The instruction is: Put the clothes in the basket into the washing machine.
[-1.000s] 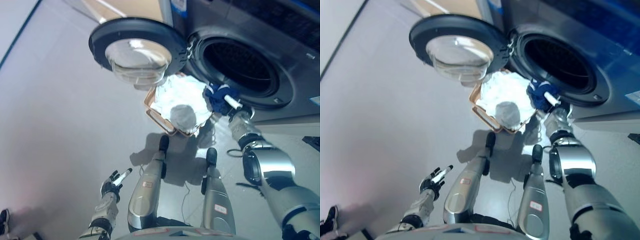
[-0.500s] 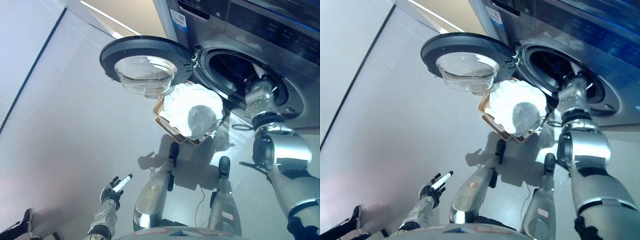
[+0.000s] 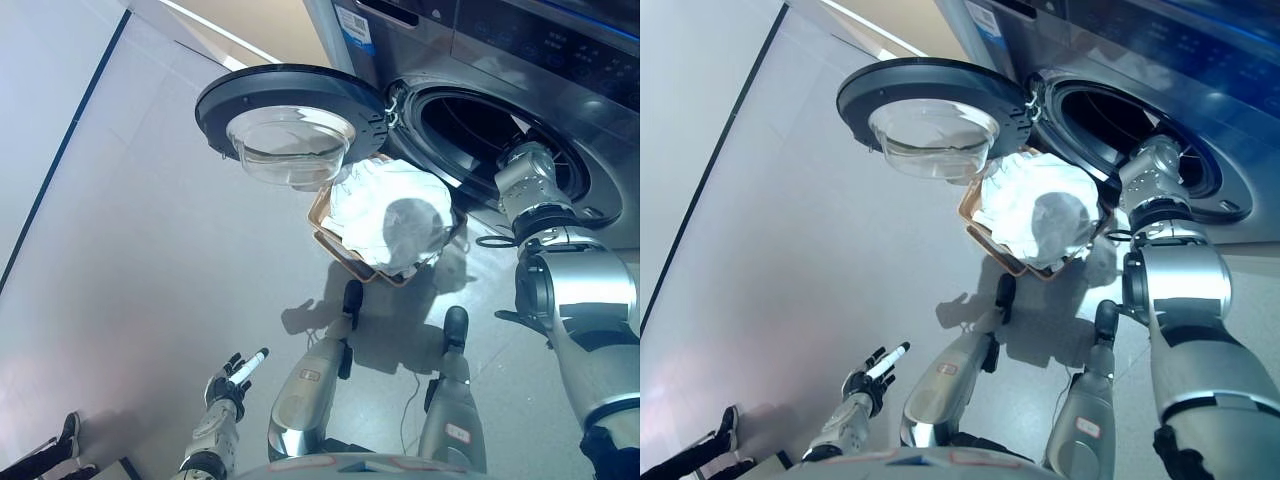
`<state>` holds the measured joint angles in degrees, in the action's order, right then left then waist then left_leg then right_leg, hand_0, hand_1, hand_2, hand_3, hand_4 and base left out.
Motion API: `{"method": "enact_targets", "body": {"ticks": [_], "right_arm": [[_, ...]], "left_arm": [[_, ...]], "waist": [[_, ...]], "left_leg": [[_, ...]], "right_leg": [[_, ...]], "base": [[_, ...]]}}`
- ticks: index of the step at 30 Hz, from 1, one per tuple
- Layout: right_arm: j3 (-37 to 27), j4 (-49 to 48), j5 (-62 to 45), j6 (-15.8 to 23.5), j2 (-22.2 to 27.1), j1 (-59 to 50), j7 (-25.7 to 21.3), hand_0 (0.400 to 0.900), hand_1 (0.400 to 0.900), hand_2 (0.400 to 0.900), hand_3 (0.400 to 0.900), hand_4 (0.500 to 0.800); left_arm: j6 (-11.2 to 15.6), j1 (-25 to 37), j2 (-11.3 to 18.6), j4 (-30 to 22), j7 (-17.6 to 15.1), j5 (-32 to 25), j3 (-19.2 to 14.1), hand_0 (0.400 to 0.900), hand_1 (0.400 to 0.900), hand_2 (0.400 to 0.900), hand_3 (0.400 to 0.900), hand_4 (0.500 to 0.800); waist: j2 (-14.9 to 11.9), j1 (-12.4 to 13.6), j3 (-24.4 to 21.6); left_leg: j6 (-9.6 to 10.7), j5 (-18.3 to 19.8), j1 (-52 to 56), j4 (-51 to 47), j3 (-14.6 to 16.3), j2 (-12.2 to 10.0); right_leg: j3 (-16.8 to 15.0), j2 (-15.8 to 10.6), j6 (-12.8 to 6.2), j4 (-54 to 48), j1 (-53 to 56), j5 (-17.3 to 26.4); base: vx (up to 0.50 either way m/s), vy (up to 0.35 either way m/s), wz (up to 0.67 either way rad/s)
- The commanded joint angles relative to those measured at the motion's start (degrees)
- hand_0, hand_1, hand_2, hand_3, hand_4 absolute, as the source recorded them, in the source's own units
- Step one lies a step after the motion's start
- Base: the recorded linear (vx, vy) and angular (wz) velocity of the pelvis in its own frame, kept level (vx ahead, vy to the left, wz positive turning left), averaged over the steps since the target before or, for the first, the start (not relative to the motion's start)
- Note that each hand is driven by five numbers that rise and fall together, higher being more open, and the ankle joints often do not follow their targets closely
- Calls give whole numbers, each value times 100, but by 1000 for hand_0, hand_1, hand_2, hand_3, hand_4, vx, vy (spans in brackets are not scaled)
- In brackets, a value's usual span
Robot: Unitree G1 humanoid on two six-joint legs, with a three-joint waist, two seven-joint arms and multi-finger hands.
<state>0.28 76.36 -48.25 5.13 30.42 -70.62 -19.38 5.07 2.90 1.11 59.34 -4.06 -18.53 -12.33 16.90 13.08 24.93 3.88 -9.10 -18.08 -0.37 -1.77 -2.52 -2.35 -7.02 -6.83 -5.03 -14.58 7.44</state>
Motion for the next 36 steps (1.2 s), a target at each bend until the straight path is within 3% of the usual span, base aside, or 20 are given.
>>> {"method": "enact_targets", "body": {"ticks": [1, 12, 19, 26, 30, 36], "right_arm": [[508, -262, 193, 401, 142, -1049, 238, 900, 900, 900, 900, 800], [95, 414, 1121, -58, -278, 1131, 594, 900, 900, 900, 900, 800], [-180, 512, 1893, -198, -825, 3307, 949, 900, 900, 900, 900, 800], [-164, 422, 3258, -306, -1228, 5502, 1425, 900, 900, 900, 900, 800], [-7, 418, 3949, -342, -1390, 6119, 1645, 900, 900, 900, 900, 800], [-138, 686, 4305, -337, -1558, 6638, 1813, 900, 900, 900, 900, 800]], "left_arm": [[73, -215, 185, 18, -110, -119, 95, 900, 900, 900, 900, 800], [-62, -56, 150, 50, 2, 155, 175, 900, 900, 900, 900, 800], [-94, 111, 196, 381, 2, 242, 133, 900, 900, 900, 900, 800], [-142, 166, 604, 1239, 75, 537, 98, 900, 900, 900, 900, 800], [-196, 119, 864, 1586, 219, 958, 322, 900, 900, 900, 900, 800], [-253, 39, 988, 1939, 344, 1306, 559, 900, 900, 900, 900, 800]], "waist": [[515, -94, -131], [247, -157, -399], [-313, -288, -786], [-1060, -530, -1411], [-1353, -620, -1710], [-1585, -738, -2091]], "left_leg": [[-122, 184, -588, -27, -268, 112], [-65, 196, -386, 135, -224, 73], [-37, 133, -22, -12, -166, -6], [-34, 222, 588, -82, -67, 26], [-79, 261, 987, -183, -44, 57], [-172, 296, 1414, -322, 25, 85]], "right_leg": [[147, 393, 400, 339, 771, -148], [195, 439, 448, 211, 992, -201], [237, 544, 518, 3, 1155, -275], [282, 632, 569, 3, 1331, -346], [267, 645, 596, 3, 1570, -301], [227, 637, 625, 46, 1778, -241]], "base": [[-7, 22, -3], [-12, -4, -4], [-13, -74, -4], [29, -115, -7], [65, -85, -7], [27, -50, -10]]}}
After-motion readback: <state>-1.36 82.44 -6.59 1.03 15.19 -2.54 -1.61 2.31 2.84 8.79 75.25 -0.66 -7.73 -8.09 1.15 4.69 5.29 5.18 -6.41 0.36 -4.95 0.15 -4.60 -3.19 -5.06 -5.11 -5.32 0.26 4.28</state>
